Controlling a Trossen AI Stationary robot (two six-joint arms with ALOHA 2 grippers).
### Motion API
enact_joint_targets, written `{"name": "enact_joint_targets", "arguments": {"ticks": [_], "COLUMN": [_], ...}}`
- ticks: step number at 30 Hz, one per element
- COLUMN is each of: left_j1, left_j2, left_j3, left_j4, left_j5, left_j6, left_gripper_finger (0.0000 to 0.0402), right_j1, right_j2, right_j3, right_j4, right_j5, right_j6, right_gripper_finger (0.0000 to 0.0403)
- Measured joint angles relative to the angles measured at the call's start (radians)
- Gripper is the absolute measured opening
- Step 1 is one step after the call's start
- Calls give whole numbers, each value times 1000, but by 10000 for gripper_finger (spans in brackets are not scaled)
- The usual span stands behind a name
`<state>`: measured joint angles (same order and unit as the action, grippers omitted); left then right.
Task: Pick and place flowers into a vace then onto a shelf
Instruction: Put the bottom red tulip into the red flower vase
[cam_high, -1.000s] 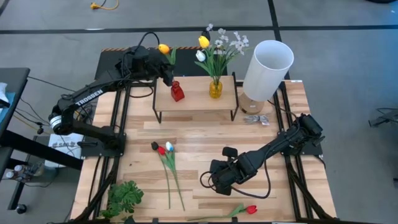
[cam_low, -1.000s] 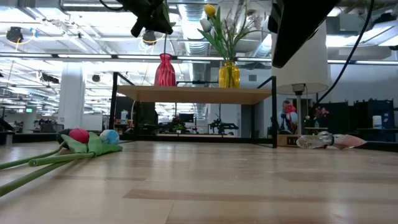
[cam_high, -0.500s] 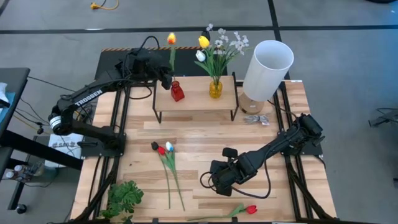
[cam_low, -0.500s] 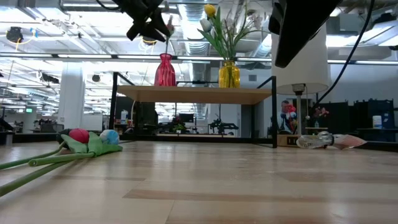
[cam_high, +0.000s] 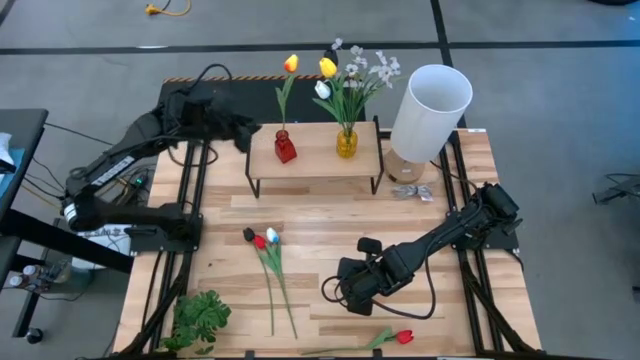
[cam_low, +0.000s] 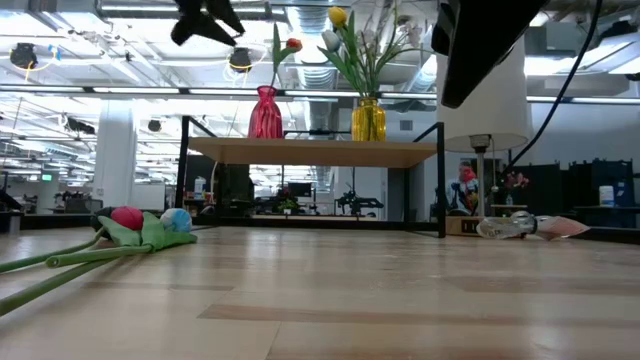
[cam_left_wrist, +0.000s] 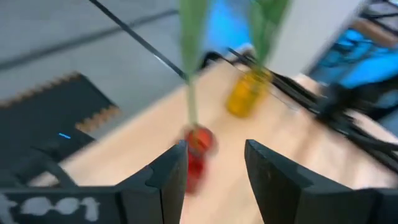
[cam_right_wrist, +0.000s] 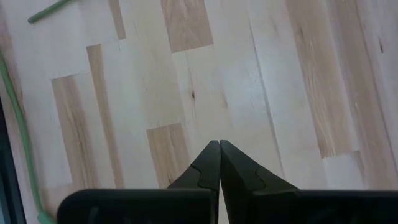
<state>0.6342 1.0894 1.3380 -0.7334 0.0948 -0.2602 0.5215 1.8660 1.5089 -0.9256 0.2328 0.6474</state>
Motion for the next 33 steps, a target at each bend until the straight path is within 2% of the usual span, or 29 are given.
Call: {"name": "enact_joint_targets", "arguments": {"ticks": [7,9,11,14,18,24,27,33], "left_j1": [-40,-71,-110,-186,-294,-444,-497,-561], "left_j2": [-110,-135,-156,-179,-183,-179,-180,-175], "left_j3": [0,0,1,1,1,0,0,0], "left_j4": [-146,-188,-243,-342,-456,-532,-532,-530], "left_j5": [332,400,421,381,246,32,-6,-16], "left_j6": [-49,-47,-46,-46,-90,-131,-132,-128], "left_gripper_finger": [149,149,149,149,149,149,149,149], "right_j1": [2,2,0,0,0,26,73,177], "right_j2": [0,0,0,0,0,0,0,0], "right_j3": [74,105,134,164,192,201,201,201], "right_j4": [1,1,4,24,50,40,38,-37], "right_j5": [-31,-39,-65,-83,-93,-256,-293,-287], "right_j6": [7,7,8,47,161,362,408,436], "right_gripper_finger": [1,1,1,1,1,1,1,1]}}
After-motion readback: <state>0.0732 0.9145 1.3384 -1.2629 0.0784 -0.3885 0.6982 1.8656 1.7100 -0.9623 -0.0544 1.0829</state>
